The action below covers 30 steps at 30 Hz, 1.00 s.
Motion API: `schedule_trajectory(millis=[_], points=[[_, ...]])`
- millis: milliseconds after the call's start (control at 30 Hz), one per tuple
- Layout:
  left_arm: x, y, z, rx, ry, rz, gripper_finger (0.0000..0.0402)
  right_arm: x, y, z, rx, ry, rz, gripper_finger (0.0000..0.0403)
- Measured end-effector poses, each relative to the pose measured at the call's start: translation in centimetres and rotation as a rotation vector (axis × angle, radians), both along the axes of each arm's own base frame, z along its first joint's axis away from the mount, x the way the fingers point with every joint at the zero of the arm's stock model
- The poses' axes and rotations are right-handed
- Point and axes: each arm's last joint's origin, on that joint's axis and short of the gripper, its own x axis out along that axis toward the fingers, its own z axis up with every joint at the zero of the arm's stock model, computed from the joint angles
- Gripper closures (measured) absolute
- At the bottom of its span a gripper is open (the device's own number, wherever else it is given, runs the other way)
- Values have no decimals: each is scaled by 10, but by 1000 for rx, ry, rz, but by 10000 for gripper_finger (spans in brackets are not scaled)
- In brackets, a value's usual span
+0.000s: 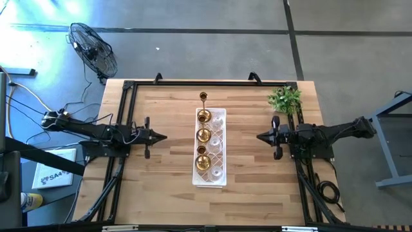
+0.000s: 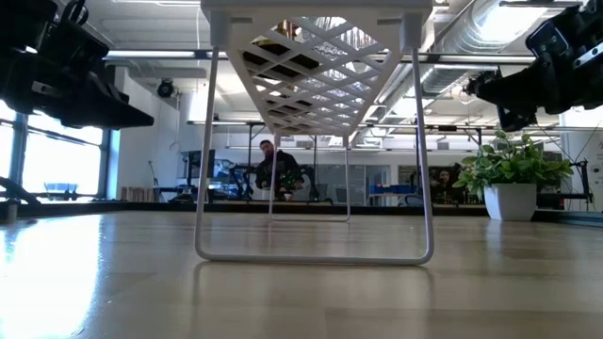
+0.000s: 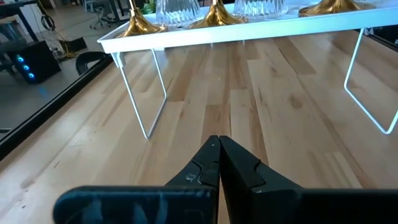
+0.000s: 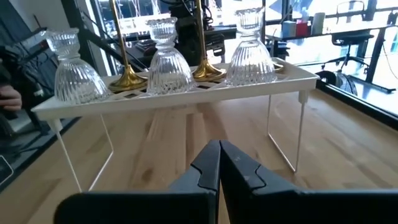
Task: Pick & Place candle stick holders
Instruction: Return to Home Position
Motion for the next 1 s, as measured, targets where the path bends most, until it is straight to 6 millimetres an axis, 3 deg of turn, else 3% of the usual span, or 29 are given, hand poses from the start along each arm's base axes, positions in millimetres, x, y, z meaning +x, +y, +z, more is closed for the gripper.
schedule_trajectory(millis=[1000], points=[[0, 0, 0, -1, 3, -4, 401, 0, 0, 2, -39, -14, 9, 402]])
